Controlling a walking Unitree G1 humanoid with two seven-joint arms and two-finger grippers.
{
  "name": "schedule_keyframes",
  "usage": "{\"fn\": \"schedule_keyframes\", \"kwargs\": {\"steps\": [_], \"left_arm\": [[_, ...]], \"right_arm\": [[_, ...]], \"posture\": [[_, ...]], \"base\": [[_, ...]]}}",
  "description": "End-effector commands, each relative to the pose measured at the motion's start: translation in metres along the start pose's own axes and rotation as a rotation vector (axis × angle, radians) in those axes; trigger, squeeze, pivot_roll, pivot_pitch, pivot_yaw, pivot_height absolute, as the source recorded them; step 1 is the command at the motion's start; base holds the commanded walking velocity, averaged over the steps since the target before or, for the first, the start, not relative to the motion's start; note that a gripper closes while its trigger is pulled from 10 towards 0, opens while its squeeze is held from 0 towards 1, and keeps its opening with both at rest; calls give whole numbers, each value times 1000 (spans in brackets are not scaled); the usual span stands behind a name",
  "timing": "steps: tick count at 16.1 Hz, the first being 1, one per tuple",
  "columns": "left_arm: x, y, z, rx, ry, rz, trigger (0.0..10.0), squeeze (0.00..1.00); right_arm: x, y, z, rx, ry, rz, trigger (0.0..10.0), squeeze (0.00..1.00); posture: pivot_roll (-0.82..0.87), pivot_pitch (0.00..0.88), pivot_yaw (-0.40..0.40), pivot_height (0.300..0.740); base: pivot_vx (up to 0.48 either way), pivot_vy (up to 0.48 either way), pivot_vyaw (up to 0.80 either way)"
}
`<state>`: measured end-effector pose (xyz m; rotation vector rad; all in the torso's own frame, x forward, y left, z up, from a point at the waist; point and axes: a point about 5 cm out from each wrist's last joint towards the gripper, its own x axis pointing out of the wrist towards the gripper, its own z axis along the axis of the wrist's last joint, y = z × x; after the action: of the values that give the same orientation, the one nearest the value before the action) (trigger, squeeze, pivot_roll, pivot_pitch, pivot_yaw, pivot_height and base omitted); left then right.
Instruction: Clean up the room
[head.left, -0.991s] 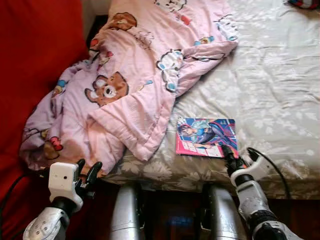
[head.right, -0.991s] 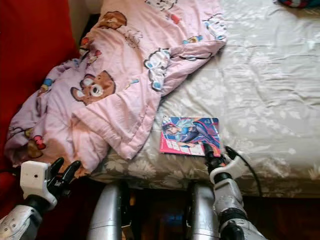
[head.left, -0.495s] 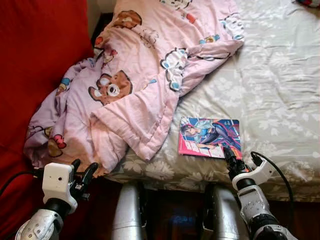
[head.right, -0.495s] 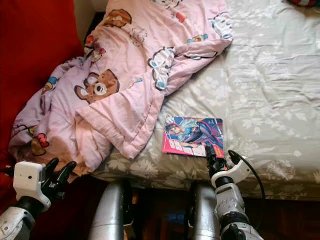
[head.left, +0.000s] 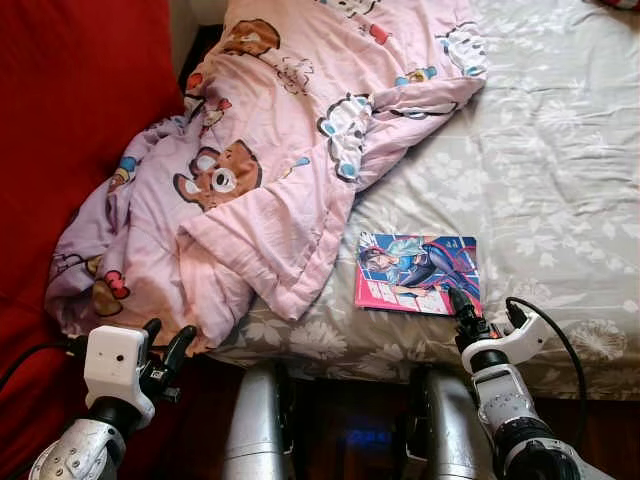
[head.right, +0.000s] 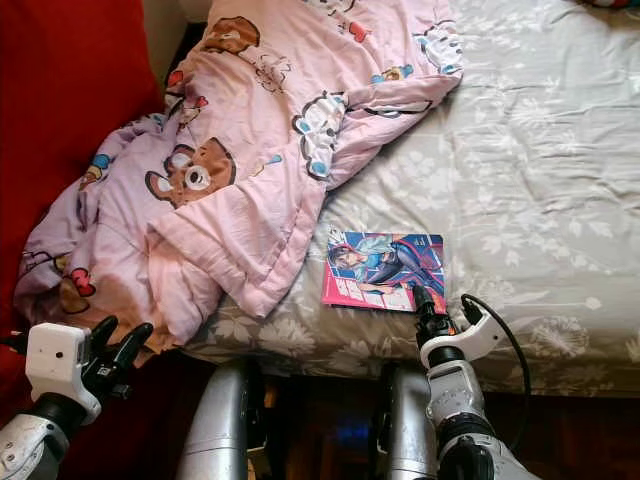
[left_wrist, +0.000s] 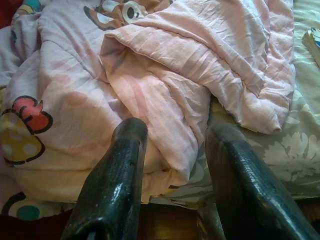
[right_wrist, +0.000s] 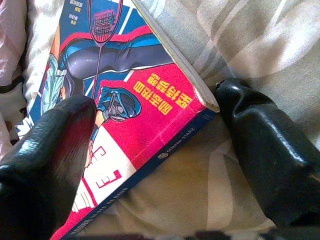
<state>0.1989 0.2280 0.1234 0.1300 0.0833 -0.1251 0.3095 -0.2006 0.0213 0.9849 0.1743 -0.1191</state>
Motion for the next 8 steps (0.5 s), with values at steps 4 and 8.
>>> {"fn": "schedule_keyframes", "kwargs": {"steps": [4, 8], "left_arm": [[-7, 5, -4, 11, 37, 16, 10000, 0], [-6, 3, -5, 11, 44, 13, 10000, 0]], "right_arm": [[-2, 4, -24, 69, 81, 6, 0, 0], [5, 16, -24, 64, 89, 41, 0, 0]], "posture": [[272, 332, 146, 571], [269, 332, 143, 571]], "base": [[0, 0, 0], [0, 0, 0]]}}
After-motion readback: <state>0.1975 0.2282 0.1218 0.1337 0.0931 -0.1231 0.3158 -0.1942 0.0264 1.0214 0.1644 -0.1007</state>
